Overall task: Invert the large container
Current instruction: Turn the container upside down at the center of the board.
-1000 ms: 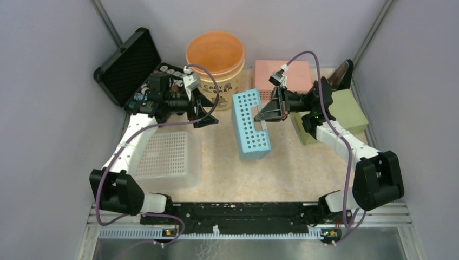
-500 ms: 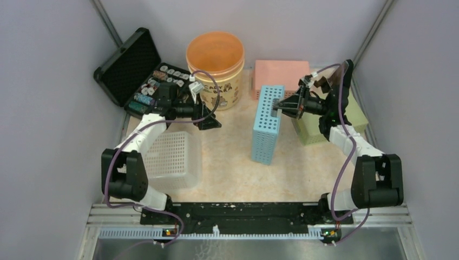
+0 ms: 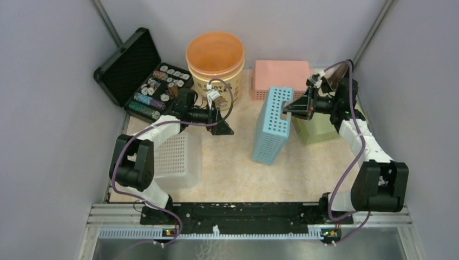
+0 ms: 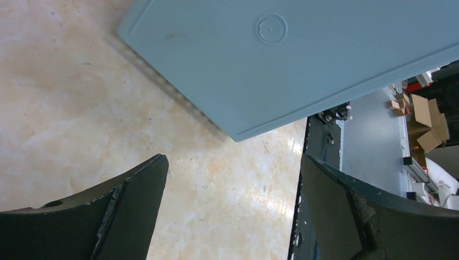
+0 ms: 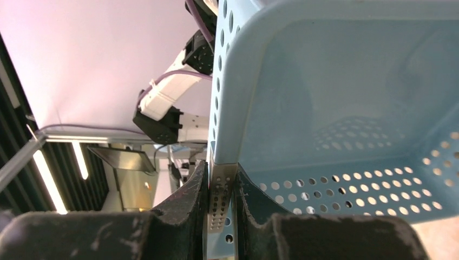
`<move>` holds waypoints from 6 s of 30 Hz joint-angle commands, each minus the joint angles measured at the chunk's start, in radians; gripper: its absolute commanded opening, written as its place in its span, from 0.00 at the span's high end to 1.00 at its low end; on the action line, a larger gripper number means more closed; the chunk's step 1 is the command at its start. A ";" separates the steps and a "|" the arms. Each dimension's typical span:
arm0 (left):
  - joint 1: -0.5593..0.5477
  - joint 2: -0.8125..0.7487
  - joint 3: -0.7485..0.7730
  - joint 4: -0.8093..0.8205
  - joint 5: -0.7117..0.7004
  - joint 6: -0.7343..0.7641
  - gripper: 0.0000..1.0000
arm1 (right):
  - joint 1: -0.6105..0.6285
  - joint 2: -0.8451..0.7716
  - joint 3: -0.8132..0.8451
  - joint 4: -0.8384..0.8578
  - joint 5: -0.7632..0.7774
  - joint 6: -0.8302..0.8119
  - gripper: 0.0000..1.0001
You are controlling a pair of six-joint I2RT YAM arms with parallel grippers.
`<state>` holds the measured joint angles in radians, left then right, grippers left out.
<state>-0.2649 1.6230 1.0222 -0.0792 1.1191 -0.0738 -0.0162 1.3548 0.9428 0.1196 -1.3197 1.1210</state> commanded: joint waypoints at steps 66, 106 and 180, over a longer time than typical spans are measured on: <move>0.073 0.074 0.139 -0.406 0.044 0.349 0.01 | 0.023 0.384 0.407 -1.118 0.199 -1.190 0.73; 0.179 0.015 0.001 -0.435 0.063 0.481 0.01 | 0.121 0.408 0.170 -0.763 0.233 -1.141 0.64; 0.187 0.077 -0.016 -0.430 0.067 0.465 0.01 | 0.111 -0.042 0.277 -1.167 1.189 -1.573 0.70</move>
<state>-0.0799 1.6951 1.0058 -0.5236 1.1549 0.3912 0.0898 1.3716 1.2007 -0.9447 -0.3309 -0.3264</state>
